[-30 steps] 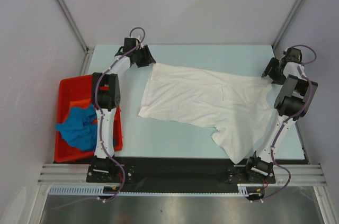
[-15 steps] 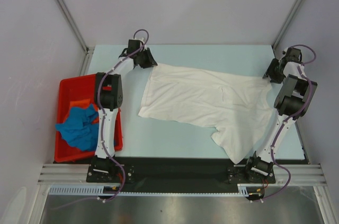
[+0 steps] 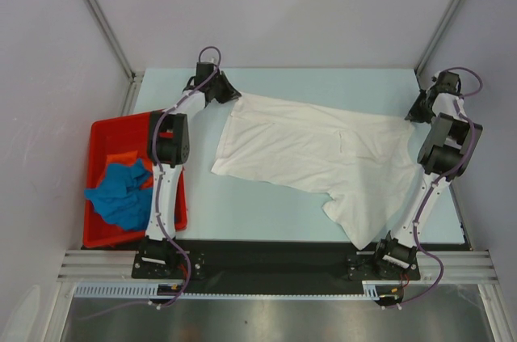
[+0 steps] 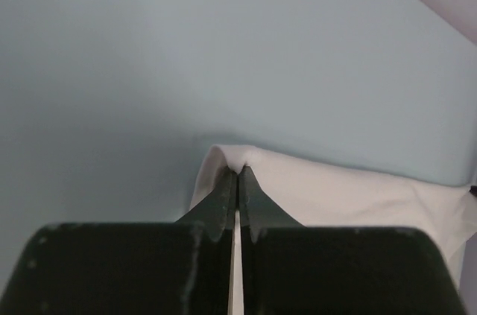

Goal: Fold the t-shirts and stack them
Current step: Fold the tshirt

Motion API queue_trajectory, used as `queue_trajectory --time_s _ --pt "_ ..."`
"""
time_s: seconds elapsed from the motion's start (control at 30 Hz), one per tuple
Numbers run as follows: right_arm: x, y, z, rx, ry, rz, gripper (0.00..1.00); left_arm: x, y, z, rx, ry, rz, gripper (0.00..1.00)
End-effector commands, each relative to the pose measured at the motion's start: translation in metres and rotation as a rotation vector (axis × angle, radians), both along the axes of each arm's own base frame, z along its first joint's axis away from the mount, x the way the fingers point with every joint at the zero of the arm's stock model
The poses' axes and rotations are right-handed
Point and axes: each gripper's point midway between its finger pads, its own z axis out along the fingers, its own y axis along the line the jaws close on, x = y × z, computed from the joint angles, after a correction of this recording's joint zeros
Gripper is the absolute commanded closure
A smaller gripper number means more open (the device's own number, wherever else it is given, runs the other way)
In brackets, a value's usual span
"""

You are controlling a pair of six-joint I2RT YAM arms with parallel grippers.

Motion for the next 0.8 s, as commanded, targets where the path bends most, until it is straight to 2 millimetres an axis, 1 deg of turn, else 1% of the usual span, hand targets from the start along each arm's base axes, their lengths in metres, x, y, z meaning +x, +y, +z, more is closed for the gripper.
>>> queue_trajectory --time_s 0.0,0.03,0.07,0.17,0.2,0.23,0.27,0.3,0.33,0.37,0.4,0.43,0.47,0.5,0.53,0.57,0.6,0.63,0.67,0.7,0.73,0.77 --pt "0.015 -0.018 0.006 -0.04 -0.039 -0.044 0.95 0.03 0.017 0.014 -0.061 -0.047 0.103 1.0" --pt "0.018 -0.019 0.008 -0.045 -0.05 -0.047 0.97 0.034 0.02 0.017 -0.06 -0.055 0.115 1.0" --pt "0.022 -0.021 0.01 -0.052 -0.065 -0.057 0.99 0.035 0.023 0.016 -0.054 -0.053 0.128 1.0" --pt "0.034 -0.027 0.015 -0.064 -0.107 -0.102 1.0 0.039 0.039 0.014 -0.056 -0.052 0.176 1.0" --pt "0.038 -0.029 0.015 -0.057 -0.118 -0.129 1.0 0.041 0.047 0.013 -0.063 -0.051 0.191 1.0" --pt "0.041 -0.029 0.015 -0.053 -0.128 -0.139 1.0 0.043 0.05 0.012 -0.069 -0.052 0.196 1.0" --pt "0.049 -0.032 0.022 -0.056 -0.156 -0.149 1.0 0.044 0.053 0.012 -0.073 -0.05 0.202 1.0" --pt "0.053 -0.032 0.014 -0.043 -0.153 -0.159 1.0 0.046 0.059 0.012 -0.073 -0.051 0.214 1.0" --pt "0.057 -0.033 0.014 -0.043 -0.157 -0.162 1.0 0.047 0.061 0.012 -0.074 -0.053 0.216 1.0" --pt "0.067 -0.032 0.025 -0.046 -0.185 -0.157 1.0 0.048 0.063 0.012 -0.072 -0.057 0.217 1.0" --pt "0.071 -0.032 0.023 -0.044 -0.186 -0.154 1.0 0.049 0.064 0.012 -0.066 -0.058 0.215 1.0" --pt "0.073 -0.029 0.013 -0.039 -0.168 -0.15 1.0 0.051 0.064 0.016 -0.063 -0.066 0.216 1.0" --pt "0.077 -0.026 0.012 -0.036 -0.167 -0.142 1.0 0.051 0.063 0.012 -0.063 -0.059 0.212 1.0" --pt "0.085 -0.026 0.02 -0.042 -0.189 -0.138 1.0 0.052 0.063 0.012 -0.064 -0.06 0.21 1.0" --pt "0.087 -0.024 0.014 -0.035 -0.184 -0.141 1.0 0.053 0.063 0.013 -0.063 -0.061 0.211 1.0" --pt "0.09 -0.024 0.015 -0.03 -0.19 -0.144 1.0 0.053 0.063 0.012 -0.063 -0.058 0.207 0.98" --pt "0.094 -0.024 0.019 -0.028 -0.204 -0.147 0.98 0.054 0.064 0.015 -0.054 -0.063 0.21 0.94" --pt "0.095 -0.023 0.02 -0.022 -0.208 -0.153 0.94 0.054 0.066 0.016 -0.041 -0.062 0.209 0.87" --pt "0.096 -0.024 0.022 -0.016 -0.212 -0.163 0.89 0.054 0.066 0.02 -0.034 -0.069 0.207 0.76" --pt "0.096 -0.026 0.024 -0.019 -0.214 -0.17 0.84 0.056 0.069 0.029 -0.021 -0.085 0.217 0.69" --pt "0.095 -0.028 0.028 -0.021 -0.211 -0.178 0.8 0.055 0.071 0.033 0.001 -0.093 0.213 0.62" --pt "0.094 -0.032 0.033 -0.028 -0.212 -0.187 0.75 0.055 0.071 0.039 0.015 -0.102 0.213 0.48"
